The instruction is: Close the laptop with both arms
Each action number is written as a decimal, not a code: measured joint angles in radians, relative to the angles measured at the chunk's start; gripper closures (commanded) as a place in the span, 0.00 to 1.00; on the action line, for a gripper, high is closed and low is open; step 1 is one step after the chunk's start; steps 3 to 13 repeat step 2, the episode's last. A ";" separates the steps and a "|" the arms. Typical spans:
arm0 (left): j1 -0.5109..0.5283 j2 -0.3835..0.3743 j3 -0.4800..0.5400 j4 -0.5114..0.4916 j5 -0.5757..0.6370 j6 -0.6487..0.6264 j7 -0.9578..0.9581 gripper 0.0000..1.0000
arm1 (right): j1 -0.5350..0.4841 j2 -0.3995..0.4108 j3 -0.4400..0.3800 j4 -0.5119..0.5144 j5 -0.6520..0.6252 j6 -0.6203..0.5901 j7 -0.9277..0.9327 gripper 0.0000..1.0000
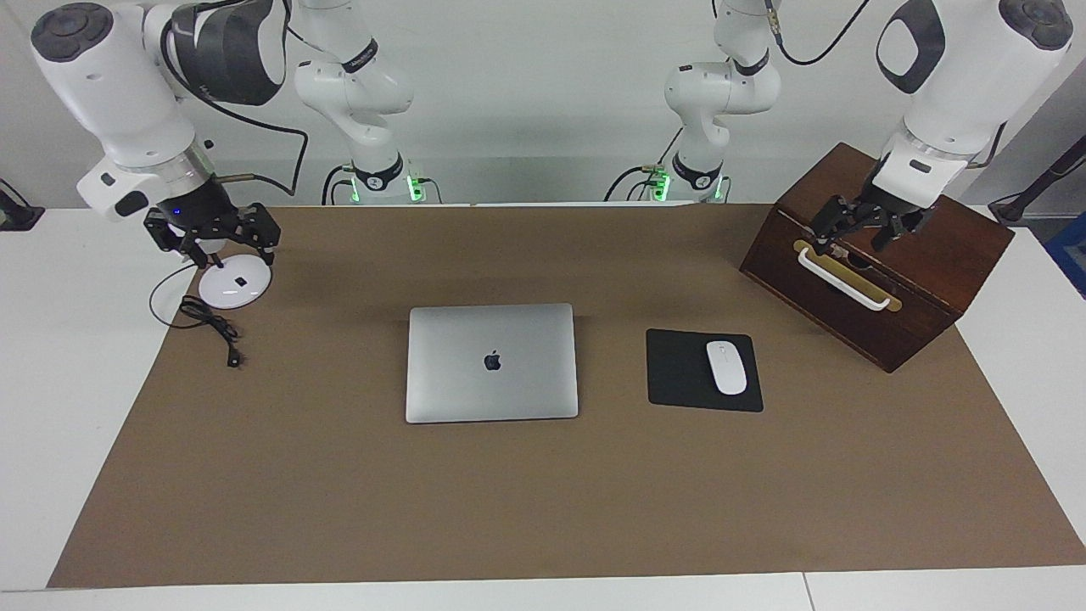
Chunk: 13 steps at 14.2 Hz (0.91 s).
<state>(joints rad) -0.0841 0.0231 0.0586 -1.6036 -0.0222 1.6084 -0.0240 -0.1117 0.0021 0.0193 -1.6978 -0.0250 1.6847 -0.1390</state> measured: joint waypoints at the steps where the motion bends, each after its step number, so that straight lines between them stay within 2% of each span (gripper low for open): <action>1: 0.000 0.000 0.000 0.000 0.000 0.000 0.000 0.00 | 0.000 0.000 0.000 -0.002 0.000 0.000 0.000 0.00; 13: 0.001 0.000 0.001 0.000 0.000 0.000 0.000 0.00 | 0.000 0.000 0.000 -0.004 0.000 0.002 0.000 0.00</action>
